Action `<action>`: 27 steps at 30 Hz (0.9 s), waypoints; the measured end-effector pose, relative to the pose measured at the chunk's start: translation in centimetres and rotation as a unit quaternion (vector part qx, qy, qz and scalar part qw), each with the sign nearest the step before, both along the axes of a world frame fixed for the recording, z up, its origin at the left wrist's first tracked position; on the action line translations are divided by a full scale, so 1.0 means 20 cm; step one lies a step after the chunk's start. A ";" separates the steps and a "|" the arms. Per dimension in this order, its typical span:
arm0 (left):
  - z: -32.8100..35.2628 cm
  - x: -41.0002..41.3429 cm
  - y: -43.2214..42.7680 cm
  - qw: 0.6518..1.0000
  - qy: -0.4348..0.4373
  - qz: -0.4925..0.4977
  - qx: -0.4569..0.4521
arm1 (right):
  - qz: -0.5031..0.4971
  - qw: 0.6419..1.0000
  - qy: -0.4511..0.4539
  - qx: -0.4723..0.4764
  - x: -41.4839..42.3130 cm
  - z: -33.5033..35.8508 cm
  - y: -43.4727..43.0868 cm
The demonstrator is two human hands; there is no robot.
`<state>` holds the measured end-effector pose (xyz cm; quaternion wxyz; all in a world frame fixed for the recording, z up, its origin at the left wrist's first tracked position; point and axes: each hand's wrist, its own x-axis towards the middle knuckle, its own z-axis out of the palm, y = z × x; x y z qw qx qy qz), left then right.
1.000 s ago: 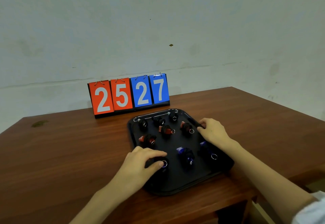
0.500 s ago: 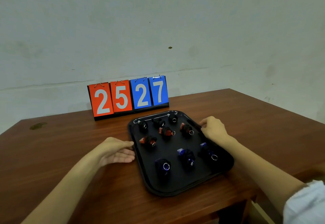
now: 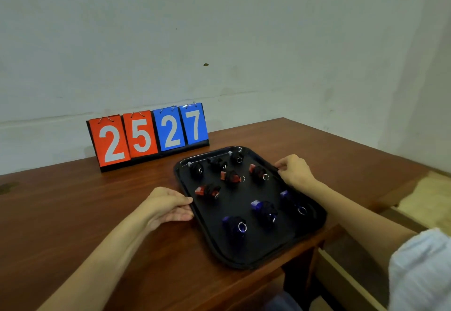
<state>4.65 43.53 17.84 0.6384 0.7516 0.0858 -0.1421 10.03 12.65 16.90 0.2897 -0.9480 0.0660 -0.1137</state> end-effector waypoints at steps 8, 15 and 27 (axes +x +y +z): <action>0.15 -0.13 -0.41 0.986 0.033 -0.151 -0.061 | -0.047 0.998 -0.029 -0.017 -0.44 0.20 -0.46; 0.11 -0.30 -0.91 0.964 0.049 -0.256 -0.059 | -0.144 0.989 -0.032 -0.011 -0.89 0.22 -0.92; -0.18 -0.63 -1.62 0.931 0.110 -0.345 -0.046 | -0.256 0.967 0.004 -0.008 -1.39 -0.06 -1.56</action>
